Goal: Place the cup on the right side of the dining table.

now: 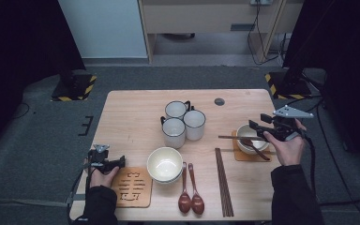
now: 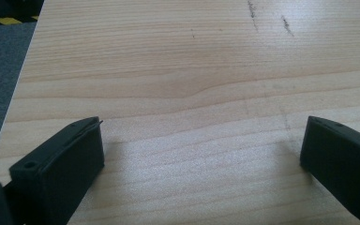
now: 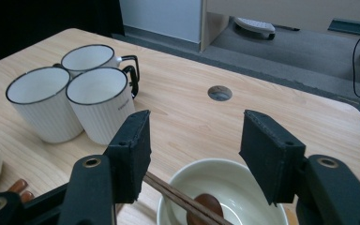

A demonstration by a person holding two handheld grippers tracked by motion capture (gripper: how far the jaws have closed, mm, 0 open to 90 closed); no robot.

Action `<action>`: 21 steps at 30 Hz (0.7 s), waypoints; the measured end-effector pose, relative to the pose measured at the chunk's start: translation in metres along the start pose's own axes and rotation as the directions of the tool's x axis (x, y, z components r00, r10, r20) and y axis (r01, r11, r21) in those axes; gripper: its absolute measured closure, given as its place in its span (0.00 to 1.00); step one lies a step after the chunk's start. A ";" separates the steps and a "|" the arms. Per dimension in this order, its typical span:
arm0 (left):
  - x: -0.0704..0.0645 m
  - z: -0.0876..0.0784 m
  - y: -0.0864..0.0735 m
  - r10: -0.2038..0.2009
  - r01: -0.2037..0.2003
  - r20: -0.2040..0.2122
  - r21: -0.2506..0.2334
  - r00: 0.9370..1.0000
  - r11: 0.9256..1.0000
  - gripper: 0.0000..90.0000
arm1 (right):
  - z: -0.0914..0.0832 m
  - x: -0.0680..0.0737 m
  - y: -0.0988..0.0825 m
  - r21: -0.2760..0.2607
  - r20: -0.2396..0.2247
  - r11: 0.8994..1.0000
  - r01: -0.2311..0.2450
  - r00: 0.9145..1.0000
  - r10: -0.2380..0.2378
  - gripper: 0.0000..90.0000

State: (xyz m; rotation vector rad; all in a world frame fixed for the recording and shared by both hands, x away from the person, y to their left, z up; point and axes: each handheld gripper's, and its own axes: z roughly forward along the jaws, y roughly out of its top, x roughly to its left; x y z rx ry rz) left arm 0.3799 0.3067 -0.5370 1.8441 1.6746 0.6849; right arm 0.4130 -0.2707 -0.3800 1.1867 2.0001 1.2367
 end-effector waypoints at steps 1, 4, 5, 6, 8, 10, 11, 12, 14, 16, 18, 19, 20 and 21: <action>0.000 0.000 0.000 0.000 0.000 0.000 0.000 1.000 1.000 0.00 | 0.001 0.001 0.002 -0.004 -0.001 1.000 -0.004 1.000 0.004 0.47; 0.000 0.000 0.000 0.000 0.000 0.000 0.000 1.000 1.000 0.00 | 0.003 0.006 0.007 -0.008 -0.004 1.000 -0.003 1.000 0.003 0.47; 0.000 0.000 0.000 0.000 0.000 0.000 0.000 1.000 1.000 0.00 | 0.004 0.007 0.008 -0.004 -0.008 1.000 -0.002 1.000 0.002 0.47; 0.000 0.000 0.000 0.000 0.000 0.000 0.000 1.000 1.000 0.00 | 0.006 0.008 0.009 -0.002 -0.008 1.000 0.000 1.000 0.000 0.47; 0.000 0.000 0.000 0.000 0.000 0.000 0.000 1.000 1.000 0.00 | 0.009 0.011 0.012 -0.001 -0.012 1.000 0.005 1.000 -0.005 0.47; 0.000 0.000 0.000 0.000 0.000 0.000 0.000 1.000 1.000 0.00 | 0.012 0.014 0.014 0.000 -0.016 1.000 0.007 1.000 -0.007 0.48; 0.000 0.000 0.000 0.000 0.000 0.000 0.000 1.000 1.000 0.00 | 0.013 0.016 0.015 -0.002 -0.018 1.000 0.007 1.000 -0.007 0.48; 0.000 0.000 0.000 0.000 0.000 0.000 0.000 1.000 1.000 0.00 | 0.015 0.017 0.016 -0.002 -0.024 1.000 0.006 1.000 -0.006 0.48; 0.000 0.000 0.000 0.000 0.000 0.000 0.000 1.000 1.000 0.00 | 0.019 0.019 0.018 -0.002 -0.032 1.000 -0.001 0.999 0.001 0.48; 0.000 0.000 0.000 0.000 0.000 0.000 0.000 1.000 1.000 0.00 | 0.022 0.022 0.021 0.000 -0.034 1.000 -0.001 0.999 0.001 0.48; 0.000 0.000 0.000 0.000 0.000 0.000 0.000 1.000 1.000 0.00 | 0.026 0.025 0.023 0.002 -0.038 1.000 0.006 0.999 -0.006 0.48; 0.000 0.000 0.000 0.000 0.000 0.000 0.000 1.000 1.000 0.00 | 0.028 0.026 0.025 0.003 -0.040 1.000 0.011 0.999 -0.011 0.48; 0.000 0.000 0.000 0.000 0.000 0.000 0.000 1.000 1.000 0.00 | 0.029 0.028 0.026 0.005 -0.042 1.000 0.011 0.999 -0.010 0.48; 0.000 0.000 0.000 0.000 0.000 0.000 0.000 1.000 1.000 0.00 | 0.031 0.030 0.028 0.004 -0.042 1.000 0.011 0.999 -0.011 0.48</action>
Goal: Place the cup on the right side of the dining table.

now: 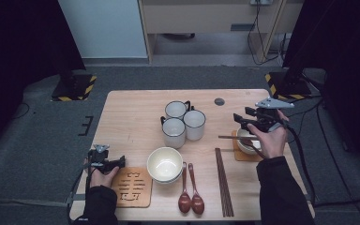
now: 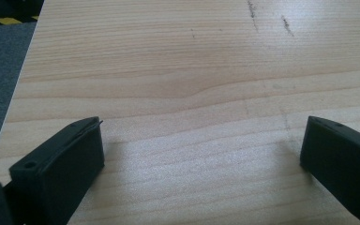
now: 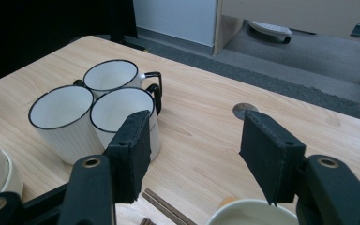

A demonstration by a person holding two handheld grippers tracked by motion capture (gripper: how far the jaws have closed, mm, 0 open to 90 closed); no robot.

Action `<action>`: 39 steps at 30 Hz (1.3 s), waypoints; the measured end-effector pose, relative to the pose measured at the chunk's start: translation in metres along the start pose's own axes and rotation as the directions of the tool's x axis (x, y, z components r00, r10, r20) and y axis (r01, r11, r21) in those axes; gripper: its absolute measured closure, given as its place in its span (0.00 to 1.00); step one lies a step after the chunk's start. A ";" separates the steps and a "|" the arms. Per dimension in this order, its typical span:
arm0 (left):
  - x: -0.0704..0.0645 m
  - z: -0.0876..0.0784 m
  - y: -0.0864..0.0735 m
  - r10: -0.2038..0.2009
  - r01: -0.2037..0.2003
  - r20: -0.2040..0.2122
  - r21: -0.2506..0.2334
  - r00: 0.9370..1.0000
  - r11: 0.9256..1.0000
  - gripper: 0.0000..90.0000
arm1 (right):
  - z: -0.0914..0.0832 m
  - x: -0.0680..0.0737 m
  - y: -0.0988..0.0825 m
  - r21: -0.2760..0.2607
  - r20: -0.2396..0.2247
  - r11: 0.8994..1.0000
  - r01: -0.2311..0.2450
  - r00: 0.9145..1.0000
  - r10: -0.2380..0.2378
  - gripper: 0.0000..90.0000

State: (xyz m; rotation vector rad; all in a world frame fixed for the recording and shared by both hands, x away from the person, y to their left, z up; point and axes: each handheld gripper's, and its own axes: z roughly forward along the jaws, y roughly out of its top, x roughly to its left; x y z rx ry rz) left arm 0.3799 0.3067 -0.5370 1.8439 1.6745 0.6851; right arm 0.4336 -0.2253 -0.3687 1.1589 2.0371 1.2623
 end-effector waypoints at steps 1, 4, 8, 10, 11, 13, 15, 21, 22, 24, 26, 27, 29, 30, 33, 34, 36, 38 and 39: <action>0.000 0.000 0.000 0.000 0.000 0.000 0.000 1.000 1.000 0.00 | 0.002 0.002 0.002 0.001 -0.002 1.000 0.002 1.000 -0.002 0.48; 0.000 0.000 0.000 0.000 0.000 0.000 0.000 1.000 1.000 0.00 | 0.006 0.007 0.006 0.006 -0.012 1.000 0.015 1.000 -0.015 0.47; 0.000 0.000 0.000 0.000 0.000 0.000 0.000 1.000 1.000 0.00 | 0.013 0.012 0.012 0.015 -0.012 0.999 0.028 1.000 -0.028 0.47; 0.000 0.000 0.000 0.000 0.000 0.000 0.000 1.000 1.000 0.00 | 0.016 0.015 0.014 0.015 -0.017 0.999 0.030 0.999 -0.030 0.47; 0.000 0.000 0.000 0.000 0.000 0.000 0.000 1.000 1.000 0.00 | 0.018 0.017 0.015 0.018 -0.021 0.999 0.028 0.999 -0.027 0.47; 0.000 0.000 0.000 0.000 0.000 0.000 0.000 1.000 1.000 0.00 | 0.021 0.020 0.017 0.024 -0.024 0.999 0.034 0.999 -0.034 0.47; 0.000 0.000 0.000 0.000 0.000 0.000 0.000 1.000 1.000 0.00 | 0.024 0.023 0.018 0.027 -0.027 0.999 0.039 0.999 -0.038 0.47; 0.000 0.000 0.000 0.000 0.000 0.000 0.000 1.000 1.000 0.00 | 0.032 0.031 0.022 0.037 -0.036 0.998 0.042 0.999 -0.041 0.47; 0.000 0.000 0.000 0.000 0.000 0.000 0.000 1.000 1.000 0.00 | 0.033 0.032 0.023 0.041 -0.037 0.998 0.046 0.998 -0.045 0.47; 0.000 0.000 0.000 0.000 0.000 0.000 0.000 1.000 1.000 0.00 | 0.037 0.035 0.025 0.041 -0.040 0.998 0.047 0.998 -0.046 0.47; 0.000 0.000 0.000 0.000 0.000 0.000 0.000 1.000 1.000 0.00 | 0.041 0.038 0.026 0.047 -0.045 0.998 0.050 0.998 -0.048 0.47; 0.000 0.000 0.000 0.000 0.000 0.000 0.000 1.000 1.000 0.00 | 0.044 0.039 0.027 0.047 -0.049 0.997 0.052 0.998 -0.050 0.47; 0.000 0.000 0.000 0.000 0.000 0.000 0.000 1.000 1.000 0.00 | 0.049 0.041 0.028 0.049 -0.053 0.998 0.051 0.997 -0.048 0.48; 0.000 0.000 0.000 0.000 0.000 0.000 0.000 1.000 1.000 0.00 | 0.051 0.042 0.028 0.050 -0.054 0.997 0.051 0.997 -0.048 0.48; 0.000 0.000 0.000 0.000 0.000 0.000 0.000 1.000 1.000 0.00 | 0.058 0.044 0.028 0.058 -0.054 0.997 0.042 0.998 -0.039 0.48; 0.000 0.000 0.000 0.000 0.000 0.000 0.000 1.000 1.000 0.00 | 0.060 0.044 0.027 0.062 -0.055 0.997 0.044 0.998 -0.040 0.47; 0.000 0.000 0.000 0.000 0.000 0.000 0.000 1.000 1.000 0.00 | 0.064 0.044 0.027 0.068 -0.051 0.997 0.038 0.998 -0.035 0.47; 0.000 0.000 0.000 0.000 0.000 0.000 0.000 1.000 1.000 0.00 | 0.067 0.043 0.026 0.074 -0.049 0.997 0.032 0.998 -0.028 0.47; 0.000 0.000 0.000 0.000 0.000 0.000 0.000 1.000 1.000 0.00 | 0.069 0.042 0.027 0.072 -0.048 0.997 0.031 0.998 -0.028 0.48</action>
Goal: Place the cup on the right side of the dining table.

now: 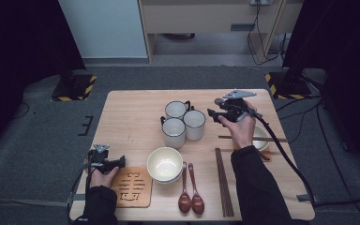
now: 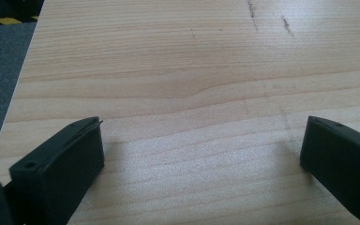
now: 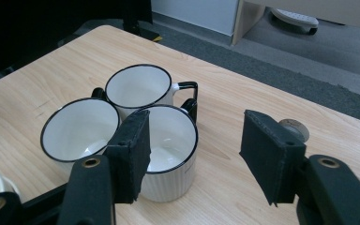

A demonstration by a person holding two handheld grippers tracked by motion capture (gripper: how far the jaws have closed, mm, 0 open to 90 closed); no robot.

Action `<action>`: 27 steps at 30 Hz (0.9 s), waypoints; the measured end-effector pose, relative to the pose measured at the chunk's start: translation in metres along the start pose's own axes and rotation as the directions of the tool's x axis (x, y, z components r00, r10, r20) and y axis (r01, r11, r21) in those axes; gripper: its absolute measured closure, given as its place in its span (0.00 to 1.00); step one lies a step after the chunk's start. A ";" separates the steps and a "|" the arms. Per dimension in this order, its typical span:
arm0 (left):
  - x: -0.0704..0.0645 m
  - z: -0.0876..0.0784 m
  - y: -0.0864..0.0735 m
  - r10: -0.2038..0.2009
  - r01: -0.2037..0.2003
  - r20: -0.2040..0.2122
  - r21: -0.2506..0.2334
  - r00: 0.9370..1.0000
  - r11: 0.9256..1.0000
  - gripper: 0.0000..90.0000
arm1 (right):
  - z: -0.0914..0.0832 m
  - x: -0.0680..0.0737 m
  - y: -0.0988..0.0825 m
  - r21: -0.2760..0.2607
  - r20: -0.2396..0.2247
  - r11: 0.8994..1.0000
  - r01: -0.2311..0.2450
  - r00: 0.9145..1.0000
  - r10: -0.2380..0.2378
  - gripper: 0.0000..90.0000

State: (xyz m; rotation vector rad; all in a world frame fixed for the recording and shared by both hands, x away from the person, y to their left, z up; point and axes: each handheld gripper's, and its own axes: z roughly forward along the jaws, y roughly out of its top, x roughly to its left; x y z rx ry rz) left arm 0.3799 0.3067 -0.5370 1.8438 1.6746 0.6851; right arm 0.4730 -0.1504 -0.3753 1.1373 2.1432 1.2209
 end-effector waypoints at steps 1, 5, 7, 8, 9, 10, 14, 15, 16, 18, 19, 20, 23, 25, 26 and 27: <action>0.000 0.000 0.000 0.000 0.000 0.000 0.000 1.000 1.000 0.00 | 0.001 0.000 0.000 0.000 0.002 1.000 -0.001 1.000 0.001 0.48; 0.000 0.000 0.000 0.000 0.000 0.000 0.000 1.000 1.000 0.00 | 0.007 0.000 0.004 -0.006 0.003 1.000 -0.009 1.000 0.009 0.48; 0.000 0.000 0.000 0.000 0.000 0.000 0.000 1.000 1.000 0.00 | 0.010 0.001 0.005 -0.010 -0.001 1.000 -0.017 1.000 0.017 0.48; 0.000 0.000 0.000 0.000 0.000 0.000 0.000 1.000 1.000 0.00 | 0.011 0.001 0.006 -0.007 0.000 1.000 -0.011 1.000 0.011 0.48; 0.000 0.000 0.000 0.000 0.000 0.000 0.000 1.000 1.000 0.00 | 0.013 0.002 0.007 -0.004 0.001 1.000 -0.010 1.000 0.010 0.48; 0.000 0.000 0.000 0.000 0.000 0.000 0.000 1.000 1.000 0.00 | 0.015 0.003 0.007 -0.001 0.000 1.000 -0.013 1.000 0.013 0.48; 0.000 0.000 0.000 0.000 0.000 0.000 0.000 1.000 1.000 0.00 | 0.024 0.005 0.008 0.010 -0.001 1.000 -0.012 1.000 0.012 0.48; 0.000 0.000 0.000 0.000 0.000 0.000 0.000 1.000 1.000 0.00 | 0.026 0.005 0.008 0.014 0.000 1.000 -0.013 1.000 0.013 0.48; 0.000 0.000 0.000 0.000 0.000 0.000 0.000 1.000 1.000 0.00 | 0.029 0.005 0.007 0.019 0.001 1.000 -0.011 1.000 0.011 0.48; 0.000 0.000 0.000 0.000 0.000 0.000 0.000 1.000 1.000 0.00 | 0.033 0.004 0.006 0.024 0.009 1.000 -0.014 1.000 0.014 0.48; 0.000 0.000 0.000 0.000 0.000 0.000 0.000 1.000 1.000 0.00 | 0.035 0.003 0.005 0.028 0.015 1.000 -0.012 1.000 0.012 0.48; 0.000 0.000 0.000 0.000 0.000 0.000 0.000 1.000 1.000 0.00 | 0.037 0.003 0.005 0.032 0.018 0.999 -0.014 1.000 0.013 0.48; 0.000 0.000 0.000 0.000 0.000 0.000 0.000 1.000 1.000 0.00 | 0.043 0.002 0.003 0.043 0.016 0.999 -0.021 1.000 0.020 0.48; 0.000 0.000 0.000 0.000 0.000 0.000 0.000 1.000 1.000 0.00 | 0.047 0.002 0.001 0.050 0.017 0.999 -0.023 1.000 0.022 0.48; 0.000 0.000 0.000 0.000 0.000 0.000 0.000 1.000 1.000 0.00 | 0.049 0.002 0.001 0.054 0.019 0.998 -0.019 1.000 0.018 0.48; 0.000 0.000 0.000 0.000 0.000 0.000 0.000 1.000 1.000 0.00 | 0.050 0.002 0.000 0.058 0.022 0.998 -0.021 1.000 0.020 0.48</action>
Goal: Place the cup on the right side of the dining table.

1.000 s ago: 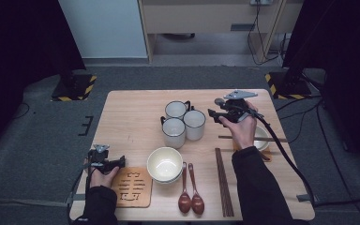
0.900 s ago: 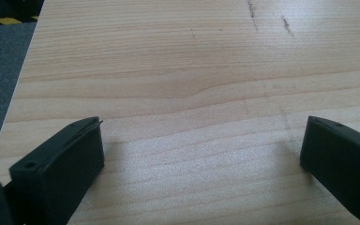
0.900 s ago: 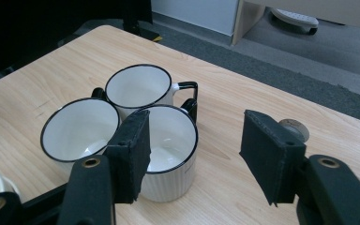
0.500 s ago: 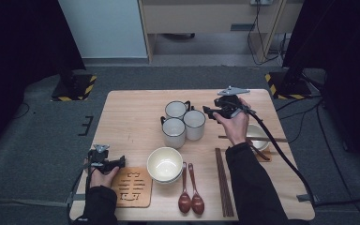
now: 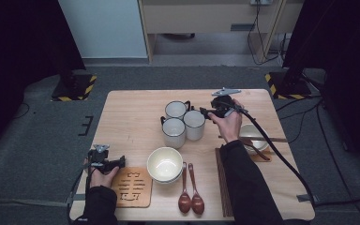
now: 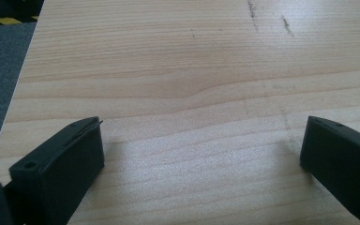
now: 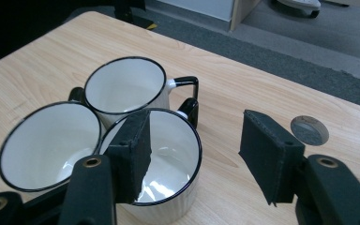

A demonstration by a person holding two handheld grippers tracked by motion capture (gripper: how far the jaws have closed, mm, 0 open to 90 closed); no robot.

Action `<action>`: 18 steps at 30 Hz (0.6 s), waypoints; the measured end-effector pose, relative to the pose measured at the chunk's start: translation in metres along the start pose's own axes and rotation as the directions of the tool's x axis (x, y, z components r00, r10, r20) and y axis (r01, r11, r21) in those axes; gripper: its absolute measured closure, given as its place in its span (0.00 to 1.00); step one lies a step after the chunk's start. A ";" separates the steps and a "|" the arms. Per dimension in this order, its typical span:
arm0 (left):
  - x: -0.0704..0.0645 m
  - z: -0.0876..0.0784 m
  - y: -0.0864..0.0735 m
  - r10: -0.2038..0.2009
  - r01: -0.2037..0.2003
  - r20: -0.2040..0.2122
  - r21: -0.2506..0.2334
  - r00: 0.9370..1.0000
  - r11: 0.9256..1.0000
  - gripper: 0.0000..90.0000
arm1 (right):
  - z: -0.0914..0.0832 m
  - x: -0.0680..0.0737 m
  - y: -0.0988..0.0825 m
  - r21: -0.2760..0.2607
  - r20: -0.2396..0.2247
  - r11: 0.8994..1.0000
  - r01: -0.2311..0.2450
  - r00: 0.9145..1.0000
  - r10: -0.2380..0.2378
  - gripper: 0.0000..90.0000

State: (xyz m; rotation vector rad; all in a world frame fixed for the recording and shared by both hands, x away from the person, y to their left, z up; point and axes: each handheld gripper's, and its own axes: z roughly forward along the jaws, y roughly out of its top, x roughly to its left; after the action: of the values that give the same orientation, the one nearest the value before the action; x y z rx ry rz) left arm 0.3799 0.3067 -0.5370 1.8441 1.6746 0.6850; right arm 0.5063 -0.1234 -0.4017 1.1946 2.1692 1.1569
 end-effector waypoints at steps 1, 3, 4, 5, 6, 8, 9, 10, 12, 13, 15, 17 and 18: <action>0.000 0.000 0.000 0.000 0.000 0.000 0.000 1.000 1.000 0.00 | 0.002 0.000 -0.001 0.003 -0.002 1.000 0.001 1.000 -0.001 0.48; 0.000 0.000 0.000 0.000 0.000 0.000 0.000 1.000 1.000 0.00 | 0.005 0.000 -0.002 0.008 -0.004 1.000 -0.001 1.000 0.001 0.48; 0.000 0.000 0.000 0.000 0.000 0.000 0.000 1.000 1.000 0.00 | 0.007 0.001 -0.003 0.010 -0.006 1.000 0.000 1.000 0.000 0.48; 0.000 0.000 0.000 0.000 0.000 0.000 0.000 1.000 1.000 0.00 | 0.008 0.001 -0.003 0.012 -0.006 1.000 -0.001 1.000 0.001 0.48; 0.000 0.000 0.000 0.000 0.000 0.000 0.000 1.000 1.000 0.00 | 0.010 0.001 -0.004 0.014 -0.005 1.000 -0.004 1.000 0.004 0.49; 0.000 0.000 0.000 0.000 0.000 0.000 0.000 1.000 1.000 0.00 | 0.014 0.001 -0.006 0.019 -0.006 1.000 -0.006 1.000 0.006 0.49; 0.000 0.000 0.000 0.000 0.000 0.000 0.000 1.000 1.000 0.00 | 0.016 0.002 -0.006 0.023 -0.007 1.000 -0.007 1.000 0.007 0.49; 0.000 0.000 0.000 0.000 0.000 0.000 0.000 1.000 1.000 0.00 | 0.017 0.002 -0.007 0.027 -0.006 1.000 -0.004 1.000 0.004 0.49; 0.000 0.000 0.000 0.000 0.000 0.000 0.000 1.000 1.000 0.00 | 0.021 0.002 -0.009 0.033 -0.011 0.999 -0.008 1.000 0.008 0.49; 0.000 0.000 0.000 0.000 0.000 0.000 0.000 1.000 1.000 0.00 | 0.022 0.002 -0.009 0.033 -0.011 0.999 -0.006 1.000 0.006 0.49; 0.000 0.000 0.000 0.000 0.000 0.000 0.000 1.000 1.000 0.00 | 0.025 0.003 -0.011 0.040 -0.014 0.999 -0.010 1.000 0.011 0.49; 0.000 0.000 0.000 0.000 0.000 0.000 0.000 1.000 1.000 0.00 | 0.027 0.002 -0.012 0.046 -0.013 0.999 -0.008 1.000 0.009 0.50; 0.000 0.000 0.000 0.000 0.000 0.000 0.000 1.000 1.000 0.00 | 0.028 0.003 -0.013 0.049 -0.014 0.999 -0.011 1.000 0.011 0.50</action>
State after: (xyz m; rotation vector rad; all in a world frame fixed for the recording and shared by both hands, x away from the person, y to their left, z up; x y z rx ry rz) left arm 0.3799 0.3067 -0.5370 1.8438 1.6746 0.6848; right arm 0.5176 -0.1116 -0.4282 1.2239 2.2161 1.1257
